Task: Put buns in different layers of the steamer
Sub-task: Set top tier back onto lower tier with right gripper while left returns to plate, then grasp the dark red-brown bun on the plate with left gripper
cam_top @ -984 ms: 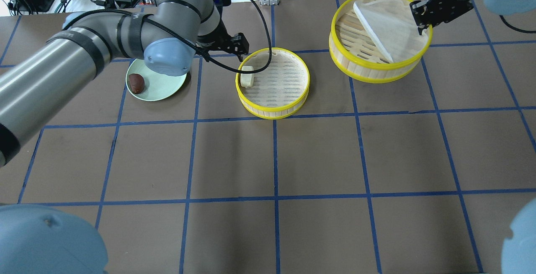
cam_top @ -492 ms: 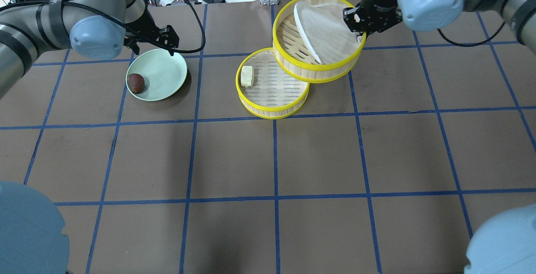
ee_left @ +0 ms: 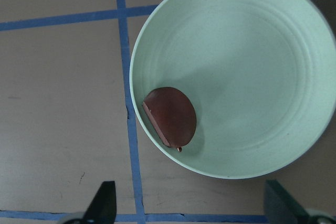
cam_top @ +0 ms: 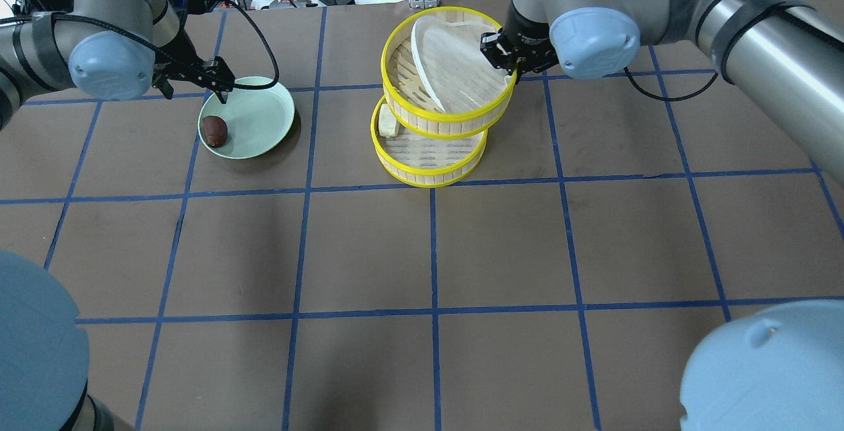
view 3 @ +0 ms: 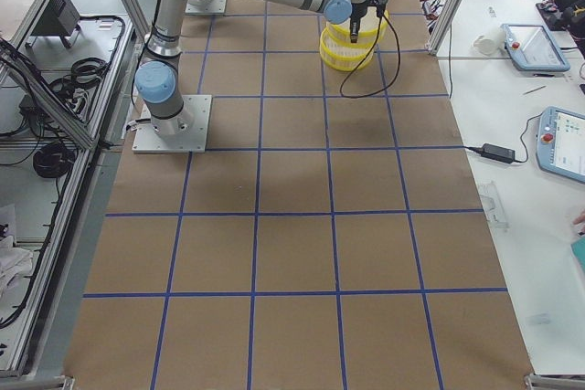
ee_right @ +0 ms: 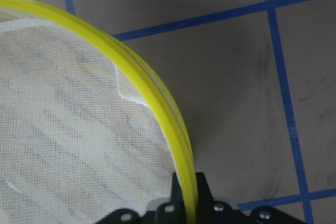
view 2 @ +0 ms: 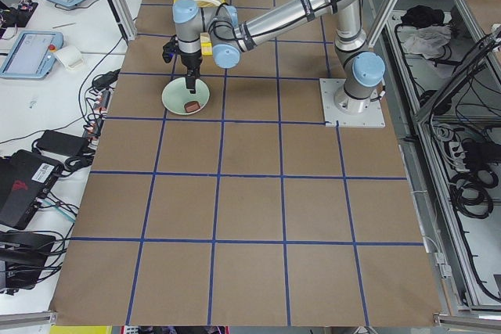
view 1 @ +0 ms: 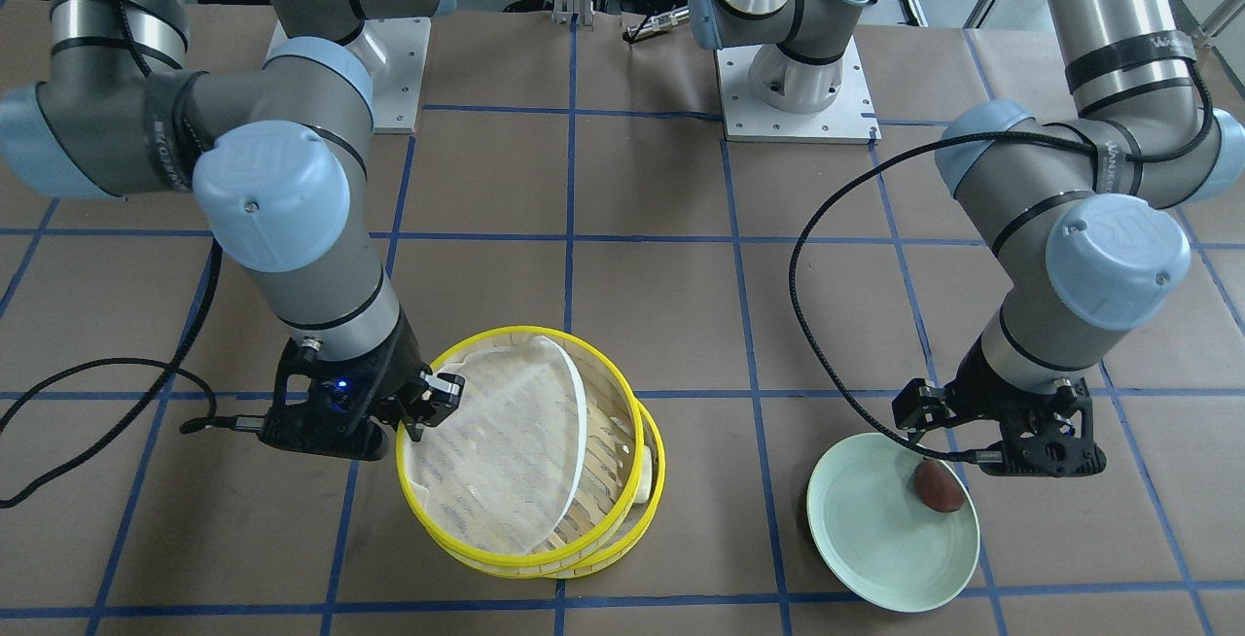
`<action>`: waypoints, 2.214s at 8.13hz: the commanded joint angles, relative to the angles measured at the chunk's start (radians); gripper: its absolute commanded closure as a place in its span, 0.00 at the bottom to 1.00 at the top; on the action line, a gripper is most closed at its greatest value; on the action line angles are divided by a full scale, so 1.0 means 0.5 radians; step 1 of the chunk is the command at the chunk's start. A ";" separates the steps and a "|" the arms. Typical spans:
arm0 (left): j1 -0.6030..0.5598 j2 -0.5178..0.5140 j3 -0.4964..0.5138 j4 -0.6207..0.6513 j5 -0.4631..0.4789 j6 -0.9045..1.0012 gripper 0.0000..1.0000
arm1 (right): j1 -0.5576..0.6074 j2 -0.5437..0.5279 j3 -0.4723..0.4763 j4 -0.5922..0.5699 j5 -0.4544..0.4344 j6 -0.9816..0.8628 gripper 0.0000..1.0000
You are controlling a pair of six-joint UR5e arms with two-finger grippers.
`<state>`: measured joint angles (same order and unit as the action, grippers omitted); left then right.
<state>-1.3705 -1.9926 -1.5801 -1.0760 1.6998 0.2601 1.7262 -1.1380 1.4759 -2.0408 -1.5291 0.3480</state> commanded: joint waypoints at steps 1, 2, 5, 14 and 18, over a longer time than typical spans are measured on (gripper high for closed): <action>0.023 -0.187 -0.018 0.209 0.021 -0.032 0.00 | 0.076 0.067 0.048 -0.045 -0.004 0.181 1.00; 0.023 -0.221 0.000 0.225 0.003 -0.130 0.00 | 0.076 0.073 0.088 -0.109 -0.004 0.188 1.00; 0.023 -0.319 0.000 0.308 0.012 -0.321 0.00 | 0.076 0.101 0.104 -0.118 -0.034 0.154 1.00; 0.032 -0.356 0.000 0.333 0.030 -0.330 0.35 | 0.073 0.095 0.119 -0.143 -0.065 0.151 1.00; 0.032 -0.356 0.000 0.333 0.021 -0.452 0.54 | 0.073 0.092 0.147 -0.137 -0.068 0.114 1.00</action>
<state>-1.3546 -2.1703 -1.5795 -0.9097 1.7152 0.0737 1.7625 -1.0918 1.5419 -2.1112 -1.5617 0.4213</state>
